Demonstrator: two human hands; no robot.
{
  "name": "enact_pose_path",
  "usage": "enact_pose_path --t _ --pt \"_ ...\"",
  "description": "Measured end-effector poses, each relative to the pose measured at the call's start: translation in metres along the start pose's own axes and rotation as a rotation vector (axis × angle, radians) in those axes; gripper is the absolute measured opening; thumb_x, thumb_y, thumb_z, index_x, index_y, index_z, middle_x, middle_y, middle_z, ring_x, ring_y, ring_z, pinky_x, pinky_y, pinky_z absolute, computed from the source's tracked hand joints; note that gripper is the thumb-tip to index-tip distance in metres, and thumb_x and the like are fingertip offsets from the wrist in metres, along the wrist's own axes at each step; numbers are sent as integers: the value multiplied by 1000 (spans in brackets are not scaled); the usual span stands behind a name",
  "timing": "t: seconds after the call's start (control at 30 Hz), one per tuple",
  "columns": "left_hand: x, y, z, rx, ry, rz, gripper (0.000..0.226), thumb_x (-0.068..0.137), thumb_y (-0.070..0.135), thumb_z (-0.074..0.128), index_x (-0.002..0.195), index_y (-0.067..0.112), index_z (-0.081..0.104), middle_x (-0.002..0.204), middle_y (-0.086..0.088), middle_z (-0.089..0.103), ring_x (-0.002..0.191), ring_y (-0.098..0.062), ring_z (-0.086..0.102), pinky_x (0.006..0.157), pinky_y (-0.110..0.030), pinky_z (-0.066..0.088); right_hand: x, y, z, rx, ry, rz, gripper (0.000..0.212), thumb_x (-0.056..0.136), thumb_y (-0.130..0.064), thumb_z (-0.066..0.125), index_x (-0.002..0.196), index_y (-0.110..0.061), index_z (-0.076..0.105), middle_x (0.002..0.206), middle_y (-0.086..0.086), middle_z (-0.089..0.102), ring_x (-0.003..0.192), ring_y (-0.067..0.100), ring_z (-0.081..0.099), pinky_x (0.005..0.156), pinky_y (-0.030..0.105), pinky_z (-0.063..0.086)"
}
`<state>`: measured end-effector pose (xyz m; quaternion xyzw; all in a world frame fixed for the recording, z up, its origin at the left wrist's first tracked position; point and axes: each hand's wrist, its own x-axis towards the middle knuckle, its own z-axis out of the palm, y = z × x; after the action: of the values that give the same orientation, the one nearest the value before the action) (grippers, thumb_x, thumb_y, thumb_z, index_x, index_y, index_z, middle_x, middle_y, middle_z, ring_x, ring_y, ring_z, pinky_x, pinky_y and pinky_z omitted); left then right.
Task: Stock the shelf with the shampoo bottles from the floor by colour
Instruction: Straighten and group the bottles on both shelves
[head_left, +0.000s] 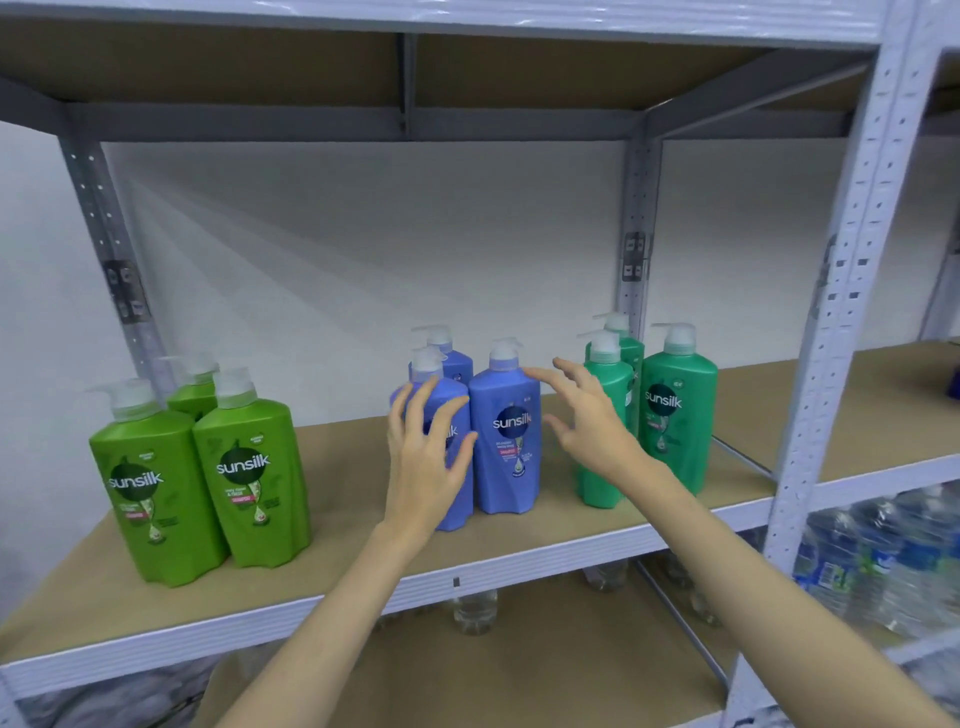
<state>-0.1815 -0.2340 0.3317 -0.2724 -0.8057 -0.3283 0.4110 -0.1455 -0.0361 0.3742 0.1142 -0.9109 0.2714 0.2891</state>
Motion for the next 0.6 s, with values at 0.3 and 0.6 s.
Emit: enact_pose_path --t 0.3,0.6 --pt "22 79 59 -325 -170 3 34 88 32 53 116 13 55 121 -5 50 117 -14 41 98 -11 24 -48 84 -81 -165 320 226 37 82 4 60 115 -15 63 121 15 50 116 30 45 97 19 26" --pt "54 112 114 -449 -218 -221 56 76 29 73 123 20 45 124 -3 38 109 -7 37 91 -11 26 -15 120 -101 -86 176 307 39 83 -22 67 119 -32 60 141 13 35 131 27 36 111 40 27"
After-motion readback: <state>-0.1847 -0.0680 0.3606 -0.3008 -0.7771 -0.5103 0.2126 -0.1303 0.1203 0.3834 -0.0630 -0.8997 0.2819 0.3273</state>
